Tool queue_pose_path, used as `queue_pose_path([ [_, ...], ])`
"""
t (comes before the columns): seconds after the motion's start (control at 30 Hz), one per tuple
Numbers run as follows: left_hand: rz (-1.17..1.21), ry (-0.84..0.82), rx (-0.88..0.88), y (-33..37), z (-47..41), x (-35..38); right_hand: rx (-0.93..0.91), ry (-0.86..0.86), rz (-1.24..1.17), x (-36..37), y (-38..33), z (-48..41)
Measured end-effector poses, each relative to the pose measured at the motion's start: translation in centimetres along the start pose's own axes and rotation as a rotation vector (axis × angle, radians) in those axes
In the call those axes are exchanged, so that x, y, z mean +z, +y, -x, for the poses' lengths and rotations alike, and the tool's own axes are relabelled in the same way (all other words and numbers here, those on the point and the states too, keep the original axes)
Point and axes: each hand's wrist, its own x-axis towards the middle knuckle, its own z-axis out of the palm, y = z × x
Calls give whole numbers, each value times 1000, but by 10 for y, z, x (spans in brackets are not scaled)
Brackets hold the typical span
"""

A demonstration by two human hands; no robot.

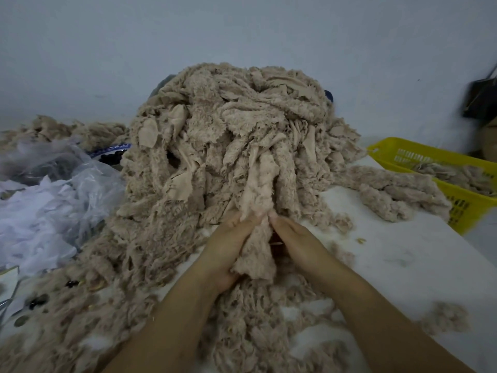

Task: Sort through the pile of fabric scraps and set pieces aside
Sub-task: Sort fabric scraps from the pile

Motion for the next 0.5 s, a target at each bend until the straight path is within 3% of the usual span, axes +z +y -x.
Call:
queue_pose_path([
  [0.23,-630,-214,98,-13,8,7,66,63,-414,-7,-10,-3],
  [0.37,-687,-280,101,-17,6,5,115,160,-514,-11,-12,-6],
  [0.5,-639,-128,93,-16,3,7,37,164,-485,-12,-13,-8],
])
